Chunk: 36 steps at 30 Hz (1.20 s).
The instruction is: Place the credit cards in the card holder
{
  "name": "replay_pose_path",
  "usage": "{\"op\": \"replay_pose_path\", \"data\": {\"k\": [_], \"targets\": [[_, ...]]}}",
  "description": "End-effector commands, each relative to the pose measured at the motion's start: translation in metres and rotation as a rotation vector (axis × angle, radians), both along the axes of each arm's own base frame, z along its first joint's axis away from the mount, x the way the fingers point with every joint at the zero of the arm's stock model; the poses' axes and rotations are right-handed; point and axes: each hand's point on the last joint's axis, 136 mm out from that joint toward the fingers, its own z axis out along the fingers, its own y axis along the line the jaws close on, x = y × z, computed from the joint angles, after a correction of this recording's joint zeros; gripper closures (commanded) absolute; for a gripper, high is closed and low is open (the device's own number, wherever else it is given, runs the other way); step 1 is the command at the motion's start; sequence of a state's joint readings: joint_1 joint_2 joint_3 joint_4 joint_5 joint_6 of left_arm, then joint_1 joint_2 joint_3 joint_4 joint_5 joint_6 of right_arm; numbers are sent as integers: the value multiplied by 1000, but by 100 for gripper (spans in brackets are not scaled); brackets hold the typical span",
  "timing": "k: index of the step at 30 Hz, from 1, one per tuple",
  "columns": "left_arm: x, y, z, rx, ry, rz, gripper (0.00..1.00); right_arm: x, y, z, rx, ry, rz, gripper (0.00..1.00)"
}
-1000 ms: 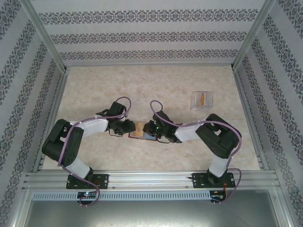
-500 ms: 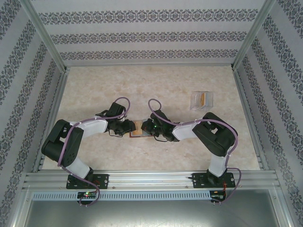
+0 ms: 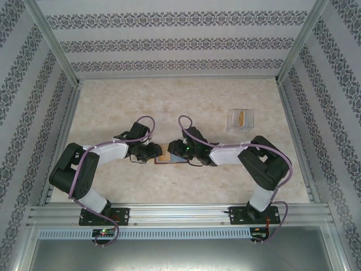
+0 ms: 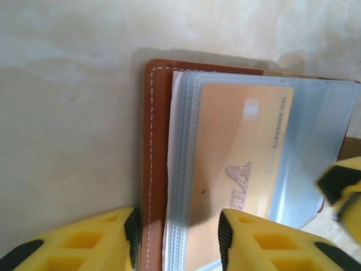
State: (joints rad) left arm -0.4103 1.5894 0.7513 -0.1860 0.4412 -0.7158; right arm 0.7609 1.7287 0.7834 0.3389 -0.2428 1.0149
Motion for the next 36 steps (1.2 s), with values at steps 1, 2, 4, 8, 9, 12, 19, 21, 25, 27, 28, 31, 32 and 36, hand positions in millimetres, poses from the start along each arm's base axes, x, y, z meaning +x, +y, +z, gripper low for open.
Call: {"op": "replay_pose_path", "data": {"k": [1,2,4,8,9,12,19,21,25,27,28,31,32,36], "targets": [[-10,-5,3,-17,37,-31,54,6,-19,12,-92,-72,-14,57],[-10,-5,2,-18,36,-28,54,6,-22,15,-100,-76,-13,56],[-9,-6,1,-21,33,-29,54,4,-27,14,-117,-80,-15,55],[-9,-6,0,-23,40,-30,53,-2,-38,0,-166,-47,-38,51],[-8,-6,0,-22,37,-28,53,-4,-40,-3,-174,-38,-40,50],[-6,-5,0,-9,31,-33,52,-8,-46,-10,-210,-28,-43,48],[-4,-4,-4,14,36,-51,50,-13,-61,-8,-296,-54,-28,46],[-5,-3,-5,24,44,-49,50,-12,-71,-4,-338,-69,-36,46],[-4,1,0,45,29,-36,41,-13,-84,0,-404,-96,-30,47],[-2,6,4,74,20,-37,37,-13,-92,1,-445,-103,-39,46],[-1,8,6,87,17,-37,35,-12,-97,1,-472,-107,-46,46],[0,12,7,111,9,-32,31,-9,-108,1,-539,-130,-59,45],[0,12,6,114,15,-31,29,-8,-111,1,-561,-134,-64,45],[-3,18,7,134,30,-12,20,-6,-113,-3,-605,-120,-55,45]]}}
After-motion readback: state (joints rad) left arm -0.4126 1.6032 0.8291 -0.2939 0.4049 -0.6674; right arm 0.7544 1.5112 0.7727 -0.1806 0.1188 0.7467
